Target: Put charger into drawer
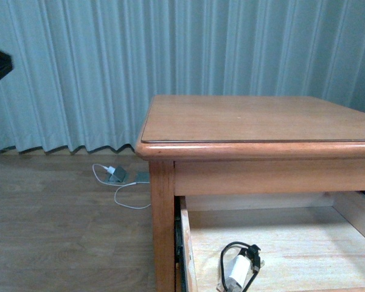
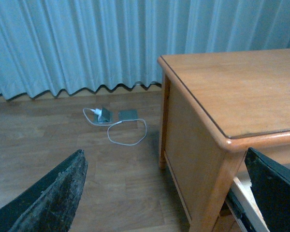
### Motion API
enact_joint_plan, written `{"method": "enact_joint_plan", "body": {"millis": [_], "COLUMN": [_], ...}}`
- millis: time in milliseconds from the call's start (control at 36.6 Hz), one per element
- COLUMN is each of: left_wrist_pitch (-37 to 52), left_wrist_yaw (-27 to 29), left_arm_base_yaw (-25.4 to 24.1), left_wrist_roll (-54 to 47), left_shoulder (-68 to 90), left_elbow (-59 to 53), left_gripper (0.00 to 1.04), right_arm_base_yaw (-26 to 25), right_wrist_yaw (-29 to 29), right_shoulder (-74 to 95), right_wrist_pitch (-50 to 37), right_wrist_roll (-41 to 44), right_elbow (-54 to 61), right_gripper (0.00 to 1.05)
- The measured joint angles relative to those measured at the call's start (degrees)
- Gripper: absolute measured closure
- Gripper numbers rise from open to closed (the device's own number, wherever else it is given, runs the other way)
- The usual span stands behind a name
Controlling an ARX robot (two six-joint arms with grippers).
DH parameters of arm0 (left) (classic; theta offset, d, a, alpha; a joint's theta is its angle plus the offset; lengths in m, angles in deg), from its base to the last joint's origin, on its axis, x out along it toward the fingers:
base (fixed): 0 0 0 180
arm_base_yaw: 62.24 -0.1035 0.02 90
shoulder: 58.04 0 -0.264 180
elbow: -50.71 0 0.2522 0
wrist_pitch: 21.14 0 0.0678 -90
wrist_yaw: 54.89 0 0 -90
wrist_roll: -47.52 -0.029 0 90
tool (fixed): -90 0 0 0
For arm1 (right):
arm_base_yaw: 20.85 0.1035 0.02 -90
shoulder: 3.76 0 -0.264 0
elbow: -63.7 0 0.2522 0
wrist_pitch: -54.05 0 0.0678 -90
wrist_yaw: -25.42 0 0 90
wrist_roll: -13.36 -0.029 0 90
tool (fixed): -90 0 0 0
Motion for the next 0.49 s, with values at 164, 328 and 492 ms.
{"method": "enact_joint_plan", "body": {"millis": [164, 328, 492], "left_wrist_pitch": [-6.1, -8.9, -8.9], "left_wrist_yaw": [2.1, 3.0, 2.8], "left_arm_base_yaw": [-2.5, -4.1, -4.1], "left_wrist_roll": [4.5, 8.2, 9.2], "left_shoulder": [-10.0, -15.5, -15.5], "left_elbow": [-5.7, -8.7, -8.7], "left_gripper": [0.06, 0.06, 0.06], "right_arm_base_yaw": [0.0, 0.0, 0.0], "right_wrist_yaw": [0.0, 0.0, 0.0], "right_shoulder": [0.0, 0.0, 0.0], "right_wrist_pitch": [0.0, 0.0, 0.0], "right_wrist_roll": [0.0, 0.0, 0.0], "right_elbow": [0.0, 0.0, 0.0], "right_gripper": [0.09, 0.09, 0.09]}}
